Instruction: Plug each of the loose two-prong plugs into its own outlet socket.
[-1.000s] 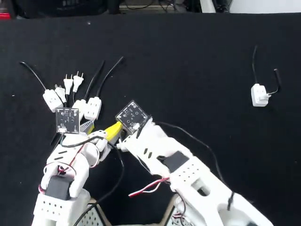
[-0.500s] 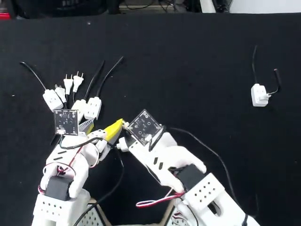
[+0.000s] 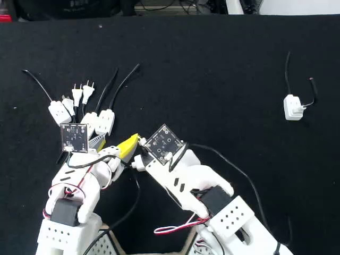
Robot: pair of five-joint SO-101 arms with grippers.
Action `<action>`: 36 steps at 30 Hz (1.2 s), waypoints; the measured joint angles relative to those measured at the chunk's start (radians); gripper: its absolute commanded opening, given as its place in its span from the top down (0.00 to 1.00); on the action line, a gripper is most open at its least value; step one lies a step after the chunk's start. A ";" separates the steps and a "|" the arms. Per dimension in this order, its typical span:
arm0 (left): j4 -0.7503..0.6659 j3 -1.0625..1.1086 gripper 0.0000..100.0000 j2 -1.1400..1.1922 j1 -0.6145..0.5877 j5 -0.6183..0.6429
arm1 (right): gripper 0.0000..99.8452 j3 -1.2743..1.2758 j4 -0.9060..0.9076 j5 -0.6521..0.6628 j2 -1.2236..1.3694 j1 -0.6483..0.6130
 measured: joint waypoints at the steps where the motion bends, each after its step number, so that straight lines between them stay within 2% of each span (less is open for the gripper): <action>1: 0.000 0.000 0.70 0.000 0.000 0.000 | 0.99 0.000 0.000 0.000 0.000 0.000; 9: 0.000 0.000 0.70 -0.002 -0.002 0.000 | 0.99 0.000 0.000 -0.002 0.000 0.000; 14: -0.008 0.005 0.70 -0.002 -0.005 0.000 | 0.99 0.003 -0.018 -0.087 0.000 -0.002; 30: -0.003 0.008 0.70 -0.002 -0.005 0.000 | 0.99 0.015 -0.017 -0.097 0.000 -0.002; 32: 0.002 0.008 0.70 -0.002 -0.006 0.000 | 0.99 0.014 0.020 -0.058 -0.003 0.003; 36: 0.003 0.009 0.70 0.011 -0.101 -0.002 | 0.99 -0.034 0.149 -0.038 -0.009 0.098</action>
